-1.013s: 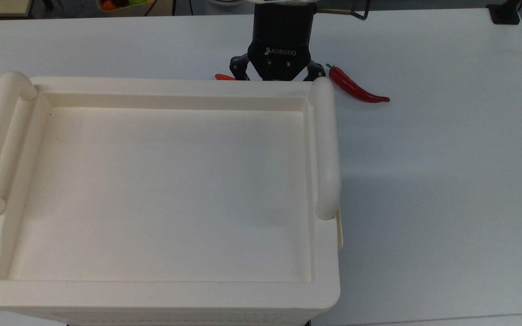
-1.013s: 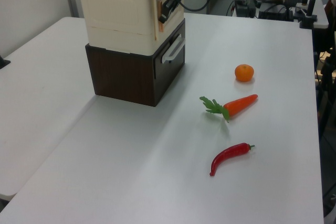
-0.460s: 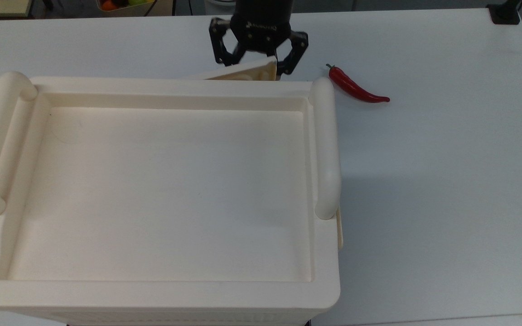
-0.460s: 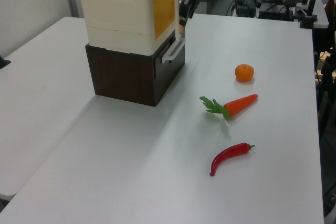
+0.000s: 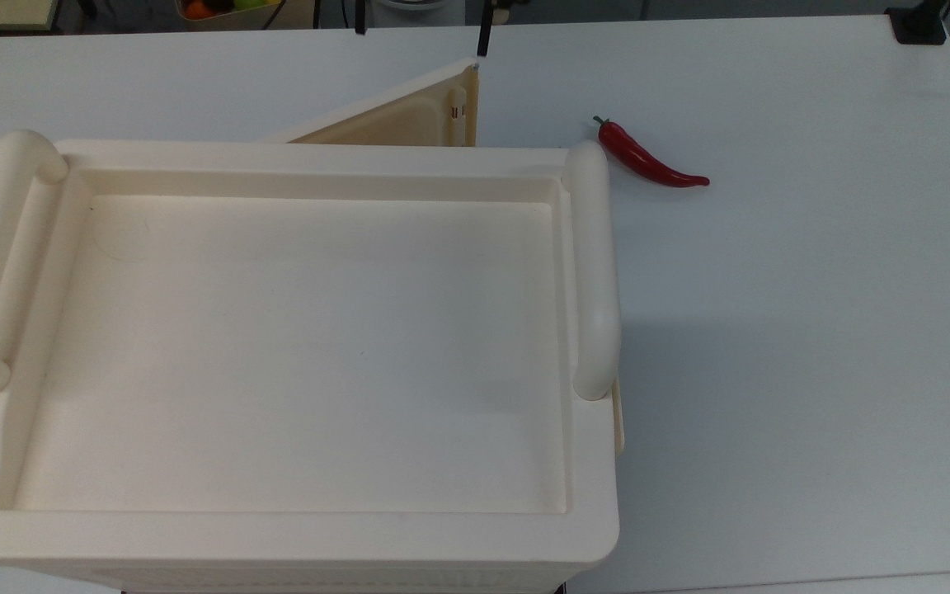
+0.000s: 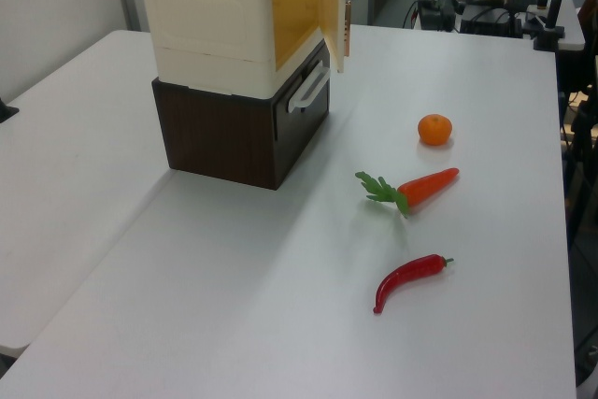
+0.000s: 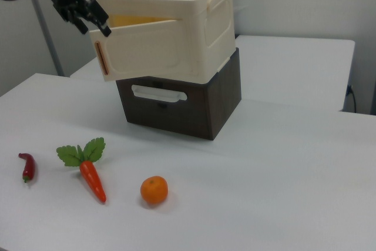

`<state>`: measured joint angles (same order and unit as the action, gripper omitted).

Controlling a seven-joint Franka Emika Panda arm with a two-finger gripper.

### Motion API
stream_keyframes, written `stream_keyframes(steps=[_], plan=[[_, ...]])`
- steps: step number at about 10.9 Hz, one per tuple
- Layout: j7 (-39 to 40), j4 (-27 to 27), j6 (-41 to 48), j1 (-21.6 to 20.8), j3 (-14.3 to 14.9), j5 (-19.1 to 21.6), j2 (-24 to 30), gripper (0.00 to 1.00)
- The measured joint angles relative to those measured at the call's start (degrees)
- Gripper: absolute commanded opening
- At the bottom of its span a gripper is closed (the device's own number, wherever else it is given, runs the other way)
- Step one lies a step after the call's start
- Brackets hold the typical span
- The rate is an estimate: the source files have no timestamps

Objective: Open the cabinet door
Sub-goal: 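Pull the door edge outward, swinging the door open on its hinge, then push the door further open and release it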

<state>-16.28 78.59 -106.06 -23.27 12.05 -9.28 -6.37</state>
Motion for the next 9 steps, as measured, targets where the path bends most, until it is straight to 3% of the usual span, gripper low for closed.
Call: stream_keyframes(steps=[5,9], plan=[[0.0,-2.15,-5.68,-0.59,-0.51,0.0,-0.47,1.0],[0.0,-2.03,-8.87,-1.04,-1.43,0.0,-5.05,1.0]])
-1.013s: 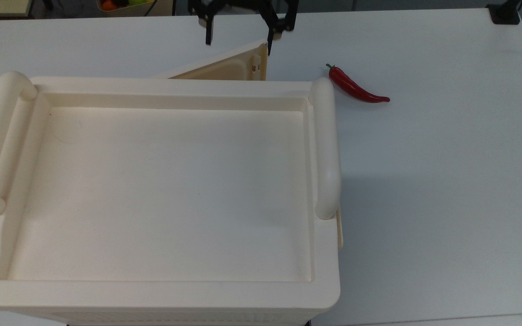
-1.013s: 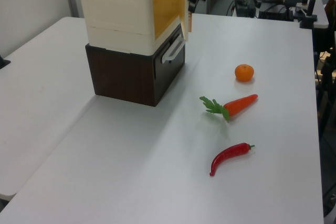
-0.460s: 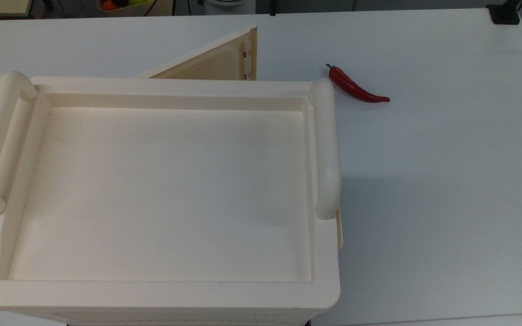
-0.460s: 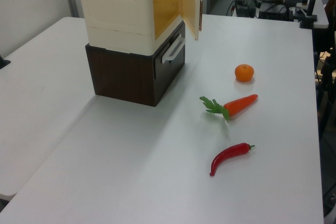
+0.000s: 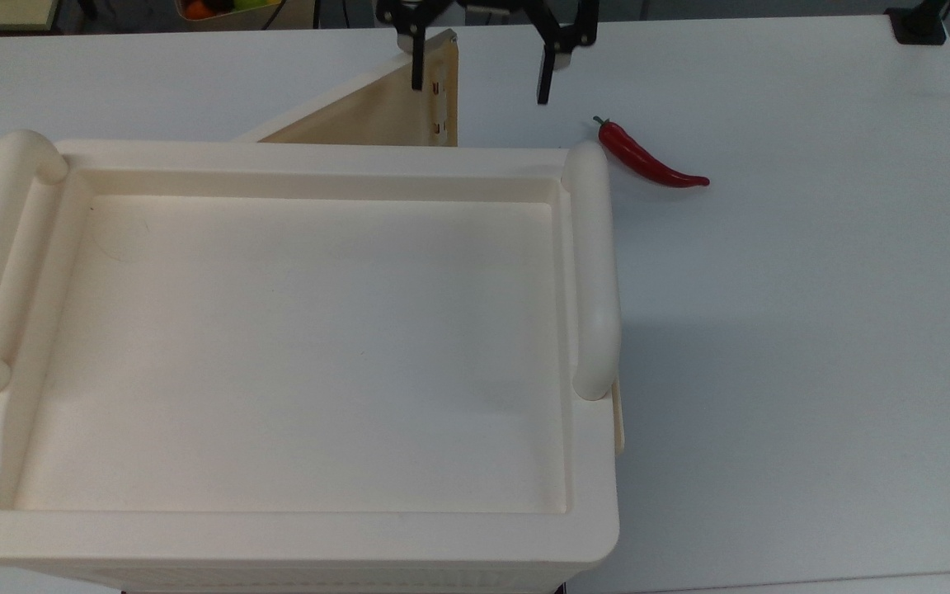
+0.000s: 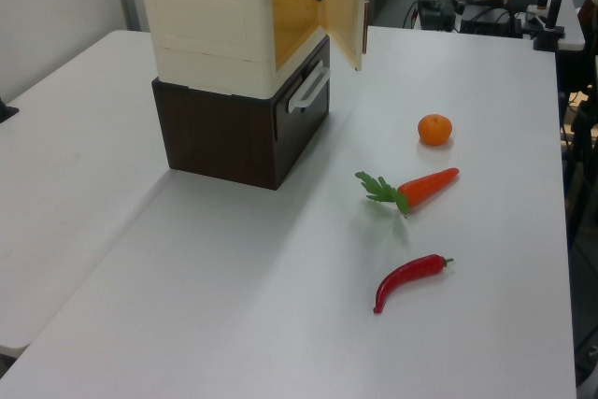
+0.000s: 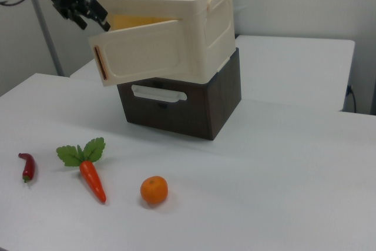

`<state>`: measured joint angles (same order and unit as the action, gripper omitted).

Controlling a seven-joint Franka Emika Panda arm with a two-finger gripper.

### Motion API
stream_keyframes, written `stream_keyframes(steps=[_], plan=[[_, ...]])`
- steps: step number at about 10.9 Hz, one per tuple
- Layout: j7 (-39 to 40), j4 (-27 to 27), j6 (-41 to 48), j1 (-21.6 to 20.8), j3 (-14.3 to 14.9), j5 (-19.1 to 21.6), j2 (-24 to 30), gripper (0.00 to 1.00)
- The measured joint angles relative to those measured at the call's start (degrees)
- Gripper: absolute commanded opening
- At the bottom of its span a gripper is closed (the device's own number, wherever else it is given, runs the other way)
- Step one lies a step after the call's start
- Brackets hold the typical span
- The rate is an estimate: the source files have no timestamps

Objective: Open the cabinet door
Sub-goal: 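Push the door further open and release it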

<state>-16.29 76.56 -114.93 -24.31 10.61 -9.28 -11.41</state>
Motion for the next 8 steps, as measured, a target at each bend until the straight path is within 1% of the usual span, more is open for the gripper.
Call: stream_keyframes(steps=[2,3,6,8], plan=[[0.0,0.17,0.23,0.1,-0.11,0.0,-1.11,1.0],[0.0,0.21,2.15,0.3,0.03,0.0,-0.97,1.0],[2.45,0.2,13.33,1.96,0.48,0.0,0.42,1.0],[3.47,0.48,16.22,2.56,0.49,0.01,0.55,1.0]])
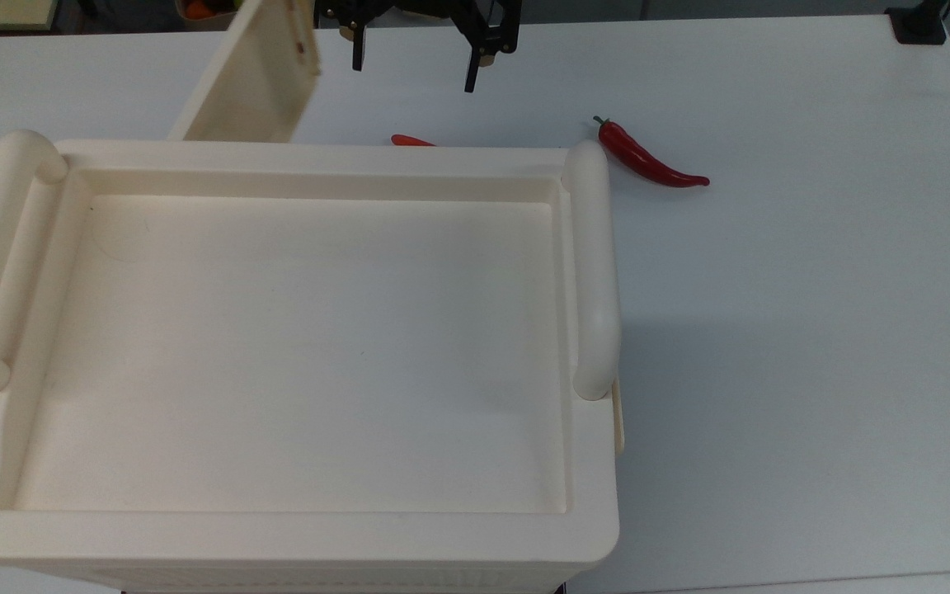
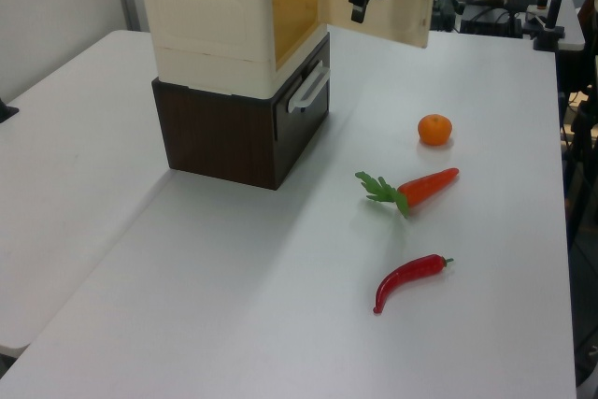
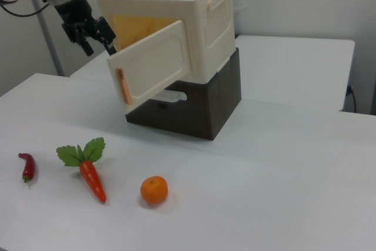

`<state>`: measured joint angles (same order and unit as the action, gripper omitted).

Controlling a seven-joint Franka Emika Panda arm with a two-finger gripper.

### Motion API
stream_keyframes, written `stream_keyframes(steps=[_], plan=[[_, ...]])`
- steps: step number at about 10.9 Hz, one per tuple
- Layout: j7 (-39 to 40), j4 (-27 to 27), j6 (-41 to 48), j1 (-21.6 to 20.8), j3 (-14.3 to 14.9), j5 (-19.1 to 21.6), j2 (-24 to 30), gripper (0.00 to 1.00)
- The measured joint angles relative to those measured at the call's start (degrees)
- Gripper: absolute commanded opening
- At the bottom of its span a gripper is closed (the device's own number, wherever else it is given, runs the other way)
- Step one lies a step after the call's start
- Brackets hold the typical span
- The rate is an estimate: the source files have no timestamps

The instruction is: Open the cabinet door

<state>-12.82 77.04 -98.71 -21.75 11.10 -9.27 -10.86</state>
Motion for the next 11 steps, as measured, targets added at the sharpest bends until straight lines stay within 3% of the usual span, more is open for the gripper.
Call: stream_keyframes(steps=[3,5,11], plan=[[0.3,1.06,4.62,-0.12,-0.01,2.76,0.19,1.0],[1.98,4.92,5.47,0.17,0.04,3.18,2.58,1.0],[5.98,12.24,5.01,5.29,0.12,3.34,6.05,1.0]])
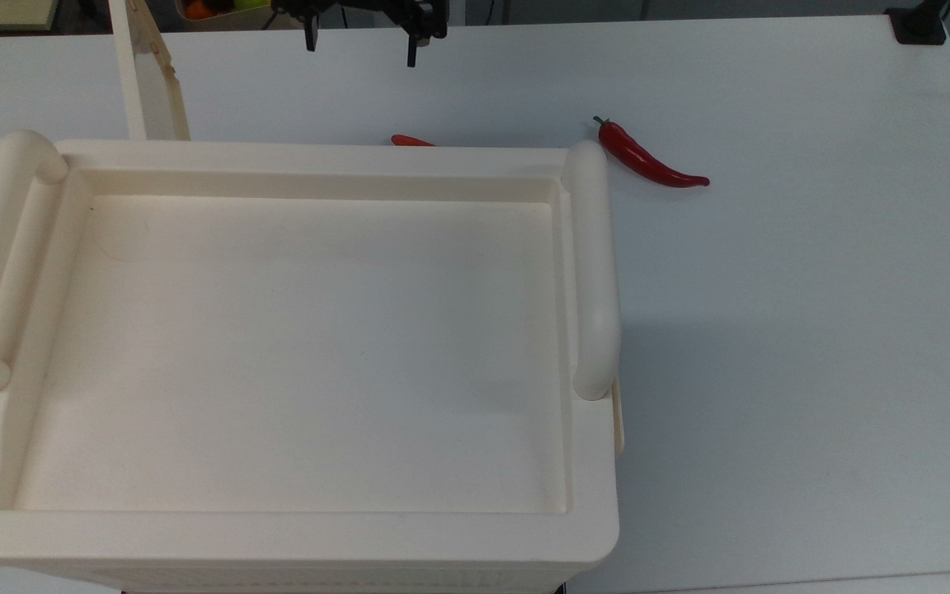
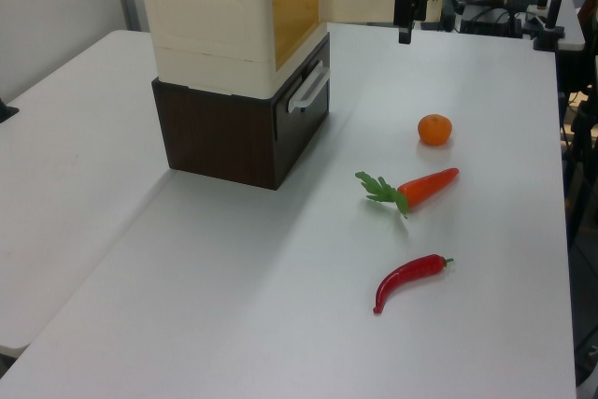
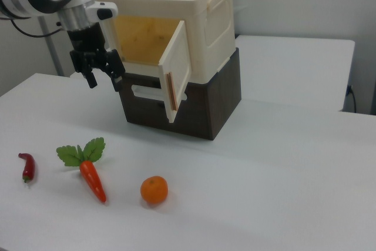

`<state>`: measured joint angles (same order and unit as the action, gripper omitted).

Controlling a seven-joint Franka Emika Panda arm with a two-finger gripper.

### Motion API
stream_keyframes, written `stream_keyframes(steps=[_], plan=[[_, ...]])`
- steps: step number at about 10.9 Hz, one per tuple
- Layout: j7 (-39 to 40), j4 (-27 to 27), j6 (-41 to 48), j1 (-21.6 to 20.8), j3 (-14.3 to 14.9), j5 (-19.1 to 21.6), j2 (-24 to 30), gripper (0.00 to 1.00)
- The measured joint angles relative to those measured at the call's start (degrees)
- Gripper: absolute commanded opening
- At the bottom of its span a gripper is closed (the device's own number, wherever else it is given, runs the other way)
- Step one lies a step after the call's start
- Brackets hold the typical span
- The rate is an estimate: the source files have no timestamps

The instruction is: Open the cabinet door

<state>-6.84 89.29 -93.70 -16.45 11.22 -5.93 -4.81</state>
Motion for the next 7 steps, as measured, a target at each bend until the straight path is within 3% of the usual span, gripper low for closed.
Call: stream_keyframes(steps=[7], plan=[[0.02,3.72,-0.29,1.87,0.0,0.01,2.55,1.0]])
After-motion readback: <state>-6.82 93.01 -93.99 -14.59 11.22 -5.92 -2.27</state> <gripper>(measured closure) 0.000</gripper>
